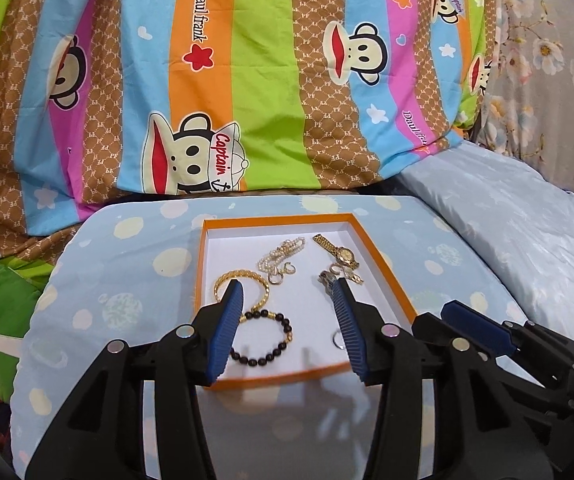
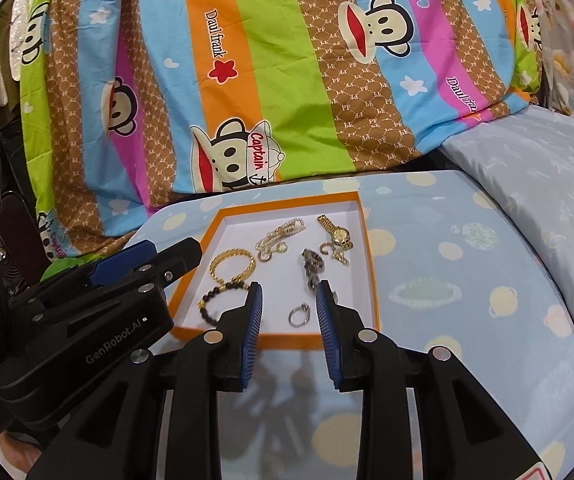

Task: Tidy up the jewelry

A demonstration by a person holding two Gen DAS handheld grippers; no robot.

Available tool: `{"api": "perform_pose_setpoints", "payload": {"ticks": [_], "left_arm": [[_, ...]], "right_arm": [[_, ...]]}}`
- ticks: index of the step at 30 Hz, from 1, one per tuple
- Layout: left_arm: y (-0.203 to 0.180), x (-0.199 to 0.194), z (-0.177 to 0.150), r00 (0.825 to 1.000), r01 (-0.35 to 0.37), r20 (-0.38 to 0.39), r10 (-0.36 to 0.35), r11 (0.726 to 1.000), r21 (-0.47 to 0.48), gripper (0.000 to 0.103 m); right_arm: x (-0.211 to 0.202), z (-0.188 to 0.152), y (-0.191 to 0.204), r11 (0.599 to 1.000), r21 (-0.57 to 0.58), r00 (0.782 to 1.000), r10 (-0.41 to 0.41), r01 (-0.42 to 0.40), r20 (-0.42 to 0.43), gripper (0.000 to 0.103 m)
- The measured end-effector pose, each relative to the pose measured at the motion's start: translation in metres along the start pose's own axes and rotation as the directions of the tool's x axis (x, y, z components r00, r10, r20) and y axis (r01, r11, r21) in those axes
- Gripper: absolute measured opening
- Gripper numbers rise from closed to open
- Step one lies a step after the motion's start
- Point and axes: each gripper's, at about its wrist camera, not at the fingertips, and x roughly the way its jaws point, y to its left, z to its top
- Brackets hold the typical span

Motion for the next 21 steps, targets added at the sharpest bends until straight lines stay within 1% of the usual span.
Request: {"api": "perform_pose_setpoints", "payload": {"ticks": [3,5,10,14,18,21], "left_arm": [[-0.003,-0.014,-0.010,1.000,-0.002,0.004,0.002,1.000,0.012,0.050],[-0.004,-0.022,-0.016,1.000,0.001,0.000,-0.001,1.000,0.009,0.050],[-0.009,-0.035,-0.032,1.000,-0.004,-0.011,0.004,1.000,0.022,0.052],[-0.008,-0.041,-0.045,1.000,-0.003,-0.025,0.004,1.000,0.009,0.055],[-0.008,-0.042,-0.059,0.999,-0.015,-0.043,0.016,1.000,0.014,0.058],[-0.006,-0.040,-0.071,0.998,-0.024,-0.065,0.024,1.000,0.007,0.059]], "right_arm": [[-0.014,-0.012,0.001,1.000,0.001,1.000,-0.004,0.004,-0.002,0.031],[-0.022,-0.019,0.001,1.000,0.004,1.000,-0.003,0.003,-0.004,0.033],[-0.032,-0.035,0.001,1.000,0.005,1.000,-0.009,0.009,-0.015,0.034],[-0.036,-0.048,0.002,1.000,0.005,1.000,-0.011,0.011,-0.029,0.037],[-0.037,-0.061,0.003,0.999,-0.012,0.999,-0.035,0.034,-0.036,0.037],[-0.036,-0.069,0.003,0.999,-0.005,0.999,-0.036,0.036,-0.040,0.037]]}}
